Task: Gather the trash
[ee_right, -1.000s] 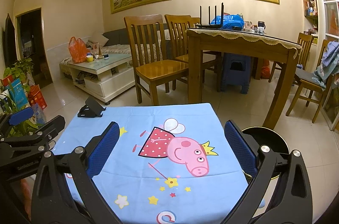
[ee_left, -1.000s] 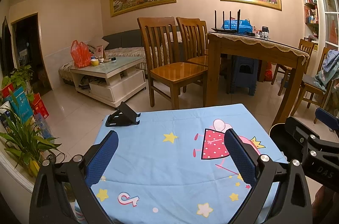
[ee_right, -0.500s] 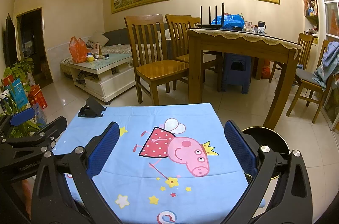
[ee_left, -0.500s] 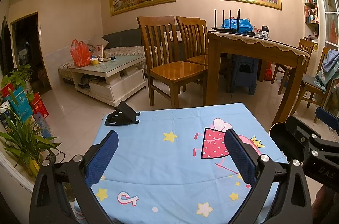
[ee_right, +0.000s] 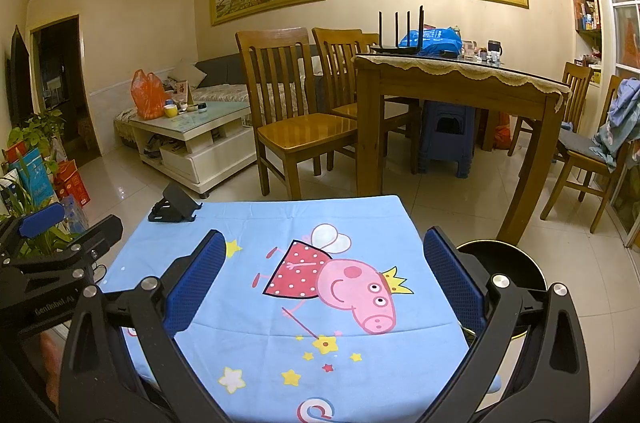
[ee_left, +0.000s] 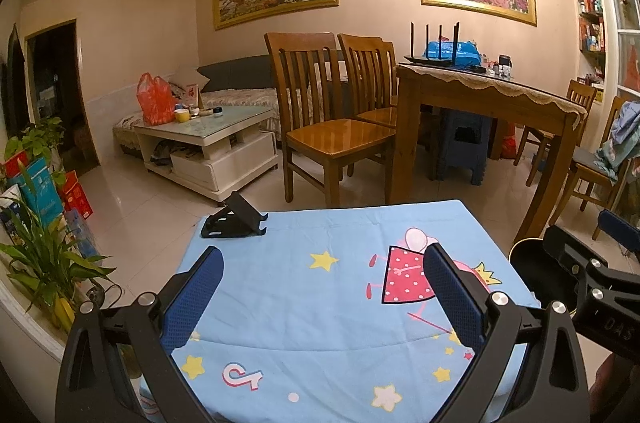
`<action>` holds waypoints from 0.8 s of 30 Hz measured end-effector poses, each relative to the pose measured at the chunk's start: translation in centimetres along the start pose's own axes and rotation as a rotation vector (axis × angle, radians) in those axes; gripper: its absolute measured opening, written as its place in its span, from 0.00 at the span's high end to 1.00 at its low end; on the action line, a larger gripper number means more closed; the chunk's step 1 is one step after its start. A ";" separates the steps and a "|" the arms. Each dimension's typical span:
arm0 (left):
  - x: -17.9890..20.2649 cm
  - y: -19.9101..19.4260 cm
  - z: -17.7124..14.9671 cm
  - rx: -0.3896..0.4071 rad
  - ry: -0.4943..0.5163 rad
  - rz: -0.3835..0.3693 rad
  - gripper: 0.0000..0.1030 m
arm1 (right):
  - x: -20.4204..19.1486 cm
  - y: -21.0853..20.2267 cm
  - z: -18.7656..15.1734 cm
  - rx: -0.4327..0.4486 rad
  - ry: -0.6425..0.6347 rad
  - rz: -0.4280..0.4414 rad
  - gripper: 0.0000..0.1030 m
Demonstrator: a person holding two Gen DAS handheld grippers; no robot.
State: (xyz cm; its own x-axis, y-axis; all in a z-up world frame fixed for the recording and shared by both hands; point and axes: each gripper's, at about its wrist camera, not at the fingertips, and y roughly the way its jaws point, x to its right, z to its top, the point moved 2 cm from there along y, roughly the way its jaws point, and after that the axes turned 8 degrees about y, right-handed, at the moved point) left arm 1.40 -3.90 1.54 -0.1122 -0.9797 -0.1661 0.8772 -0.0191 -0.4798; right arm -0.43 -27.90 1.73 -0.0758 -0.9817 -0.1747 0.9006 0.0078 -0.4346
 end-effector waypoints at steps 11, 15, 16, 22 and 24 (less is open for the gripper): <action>0.0 0.3 0.0 -0.011 -0.015 -0.058 0.06 | -0.2 -0.5 -0.2 0.000 0.000 0.001 0.05; 0.0 0.7 -0.3 -0.024 -0.011 -0.049 0.06 | -0.2 -0.4 -0.2 -0.002 0.001 0.002 0.05; 0.2 0.7 -0.3 -0.020 -0.004 -0.034 0.06 | -0.1 -0.4 -0.2 -0.003 0.002 0.002 0.05; 0.0 0.7 -0.5 -0.010 -0.017 0.000 0.06 | -0.3 -0.7 -0.4 -0.009 0.007 0.003 0.05; 0.2 0.7 -0.5 -0.002 0.000 0.006 0.06 | -0.4 -0.7 -0.5 -0.009 0.006 0.003 0.05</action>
State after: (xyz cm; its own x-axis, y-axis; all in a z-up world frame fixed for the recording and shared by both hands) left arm 1.71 -3.97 0.74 -0.1070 -0.9798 -0.1687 0.8770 -0.0131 -0.4803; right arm -1.24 -27.41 1.72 -0.0758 -0.9805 -0.1814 0.8971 0.0124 -0.4417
